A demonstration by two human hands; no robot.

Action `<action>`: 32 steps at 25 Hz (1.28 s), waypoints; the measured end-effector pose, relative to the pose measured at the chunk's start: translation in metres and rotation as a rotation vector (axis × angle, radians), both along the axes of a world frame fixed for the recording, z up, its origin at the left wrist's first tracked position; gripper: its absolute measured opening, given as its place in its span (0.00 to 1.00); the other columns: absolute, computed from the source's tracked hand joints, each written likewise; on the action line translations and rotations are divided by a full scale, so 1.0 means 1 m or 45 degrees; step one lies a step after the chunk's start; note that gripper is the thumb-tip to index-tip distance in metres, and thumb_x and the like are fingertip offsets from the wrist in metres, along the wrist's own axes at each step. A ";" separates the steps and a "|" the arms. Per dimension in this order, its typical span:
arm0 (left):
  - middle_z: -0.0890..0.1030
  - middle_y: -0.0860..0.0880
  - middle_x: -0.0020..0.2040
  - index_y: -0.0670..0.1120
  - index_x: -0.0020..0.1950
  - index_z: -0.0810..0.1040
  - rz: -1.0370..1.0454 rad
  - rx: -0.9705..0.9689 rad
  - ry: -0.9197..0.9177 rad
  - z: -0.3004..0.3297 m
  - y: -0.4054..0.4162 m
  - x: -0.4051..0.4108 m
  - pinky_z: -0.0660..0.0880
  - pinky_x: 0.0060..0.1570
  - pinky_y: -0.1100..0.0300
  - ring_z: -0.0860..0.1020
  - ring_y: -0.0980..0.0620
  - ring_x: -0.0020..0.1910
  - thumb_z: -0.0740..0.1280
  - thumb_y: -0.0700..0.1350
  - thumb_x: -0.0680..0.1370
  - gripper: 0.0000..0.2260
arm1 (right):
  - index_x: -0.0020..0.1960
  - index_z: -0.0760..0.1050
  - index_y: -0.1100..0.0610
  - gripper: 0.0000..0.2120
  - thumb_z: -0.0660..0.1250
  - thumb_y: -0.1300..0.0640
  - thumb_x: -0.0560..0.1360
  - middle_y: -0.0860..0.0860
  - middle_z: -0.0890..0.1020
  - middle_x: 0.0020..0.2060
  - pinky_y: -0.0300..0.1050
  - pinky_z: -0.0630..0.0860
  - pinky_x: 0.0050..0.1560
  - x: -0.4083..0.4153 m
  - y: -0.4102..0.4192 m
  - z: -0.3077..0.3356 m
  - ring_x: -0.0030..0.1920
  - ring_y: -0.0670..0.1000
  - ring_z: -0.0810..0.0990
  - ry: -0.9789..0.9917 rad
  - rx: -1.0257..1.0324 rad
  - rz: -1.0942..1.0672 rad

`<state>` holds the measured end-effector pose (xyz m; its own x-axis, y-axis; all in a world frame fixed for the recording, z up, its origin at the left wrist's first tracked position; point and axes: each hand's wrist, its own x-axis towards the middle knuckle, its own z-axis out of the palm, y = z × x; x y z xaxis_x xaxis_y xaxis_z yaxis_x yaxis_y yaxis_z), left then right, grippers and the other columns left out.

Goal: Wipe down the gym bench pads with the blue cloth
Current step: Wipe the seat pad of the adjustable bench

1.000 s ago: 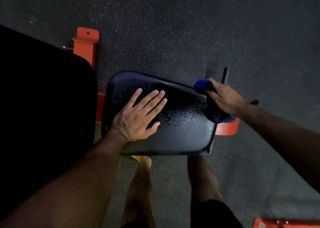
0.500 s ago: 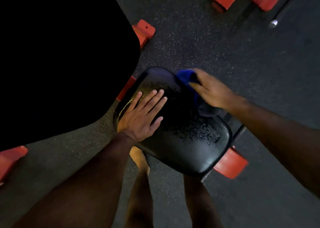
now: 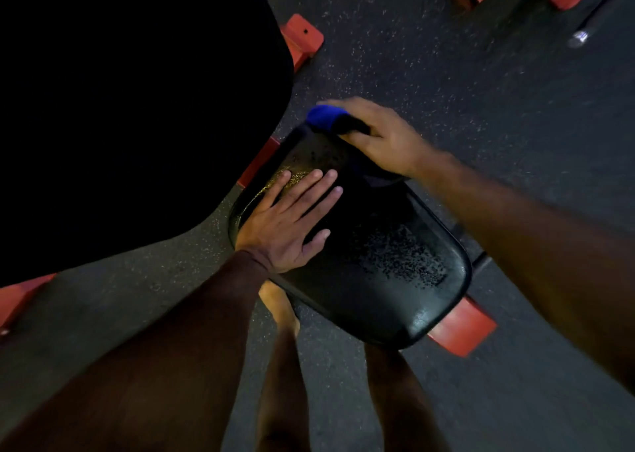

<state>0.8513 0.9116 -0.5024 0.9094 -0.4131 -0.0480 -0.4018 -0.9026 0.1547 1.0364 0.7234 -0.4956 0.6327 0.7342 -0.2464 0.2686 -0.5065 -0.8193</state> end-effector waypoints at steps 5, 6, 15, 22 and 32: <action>0.58 0.47 0.83 0.47 0.82 0.61 -0.003 -0.023 -0.016 0.000 0.001 -0.001 0.54 0.79 0.43 0.56 0.50 0.82 0.53 0.56 0.83 0.29 | 0.74 0.68 0.53 0.21 0.61 0.56 0.81 0.46 0.75 0.66 0.48 0.69 0.68 -0.058 -0.080 0.003 0.66 0.45 0.73 0.117 -0.157 -0.237; 0.58 0.47 0.83 0.47 0.82 0.61 -0.004 -0.016 -0.015 -0.001 0.000 0.000 0.54 0.79 0.43 0.56 0.50 0.82 0.53 0.56 0.83 0.29 | 0.74 0.68 0.52 0.20 0.61 0.57 0.82 0.45 0.75 0.65 0.47 0.69 0.68 -0.055 -0.075 0.002 0.66 0.44 0.73 0.128 -0.154 -0.244; 0.62 0.46 0.82 0.46 0.82 0.61 -0.019 -0.016 -0.006 -0.002 0.002 0.000 0.54 0.79 0.42 0.58 0.48 0.81 0.56 0.56 0.81 0.30 | 0.70 0.72 0.49 0.25 0.56 0.46 0.74 0.51 0.78 0.65 0.53 0.71 0.64 0.029 0.073 -0.003 0.66 0.54 0.74 -0.091 -0.307 0.240; 0.61 0.45 0.82 0.46 0.82 0.60 -0.036 0.002 -0.060 -0.004 0.000 -0.002 0.57 0.77 0.40 0.60 0.47 0.81 0.54 0.56 0.82 0.29 | 0.67 0.73 0.49 0.21 0.60 0.52 0.74 0.52 0.79 0.61 0.55 0.74 0.61 -0.002 -0.029 0.029 0.61 0.54 0.77 -0.228 -0.294 -0.238; 0.58 0.46 0.83 0.46 0.82 0.59 -0.030 -0.055 -0.030 -0.004 0.003 -0.005 0.50 0.79 0.42 0.56 0.48 0.82 0.54 0.55 0.82 0.29 | 0.70 0.71 0.50 0.27 0.60 0.54 0.70 0.52 0.76 0.61 0.52 0.71 0.56 -0.206 -0.106 0.050 0.54 0.60 0.74 -0.380 -0.742 -1.222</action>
<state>0.8461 0.9151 -0.5060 0.9001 -0.4357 -0.0086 -0.4269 -0.8855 0.1833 0.8309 0.6170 -0.4457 0.9575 -0.2543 -0.1360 -0.2870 -0.8863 -0.3635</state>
